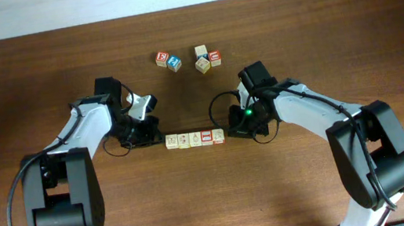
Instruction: Rotate 5 blocks
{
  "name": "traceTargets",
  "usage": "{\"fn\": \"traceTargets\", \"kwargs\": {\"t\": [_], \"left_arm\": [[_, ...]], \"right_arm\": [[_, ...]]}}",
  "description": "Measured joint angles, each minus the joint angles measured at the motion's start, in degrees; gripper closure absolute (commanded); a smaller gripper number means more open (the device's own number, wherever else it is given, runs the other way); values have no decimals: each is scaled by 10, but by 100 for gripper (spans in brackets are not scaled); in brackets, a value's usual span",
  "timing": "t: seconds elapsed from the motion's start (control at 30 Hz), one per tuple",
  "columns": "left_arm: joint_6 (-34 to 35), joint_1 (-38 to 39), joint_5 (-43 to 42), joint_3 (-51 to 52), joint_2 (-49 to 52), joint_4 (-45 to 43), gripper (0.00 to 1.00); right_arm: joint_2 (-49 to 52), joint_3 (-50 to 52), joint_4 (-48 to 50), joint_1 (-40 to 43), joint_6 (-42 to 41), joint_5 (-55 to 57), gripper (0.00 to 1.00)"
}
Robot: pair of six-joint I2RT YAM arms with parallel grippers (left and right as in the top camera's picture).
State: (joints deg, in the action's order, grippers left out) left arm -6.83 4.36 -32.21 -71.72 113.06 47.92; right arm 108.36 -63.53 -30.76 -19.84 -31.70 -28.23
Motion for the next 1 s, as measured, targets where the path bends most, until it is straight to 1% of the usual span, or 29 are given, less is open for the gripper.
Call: {"fn": "traceTargets", "kwargs": {"t": [0.23, 1.0], "left_arm": [[32, 0, 0, 0, 0, 3, 100], [32, 5, 16, 0, 0, 4, 100]], "right_arm": [[0, 0, 0, 0, -6, -11, 95], [0, 0, 11, -12, 6, -23, 95]]}}
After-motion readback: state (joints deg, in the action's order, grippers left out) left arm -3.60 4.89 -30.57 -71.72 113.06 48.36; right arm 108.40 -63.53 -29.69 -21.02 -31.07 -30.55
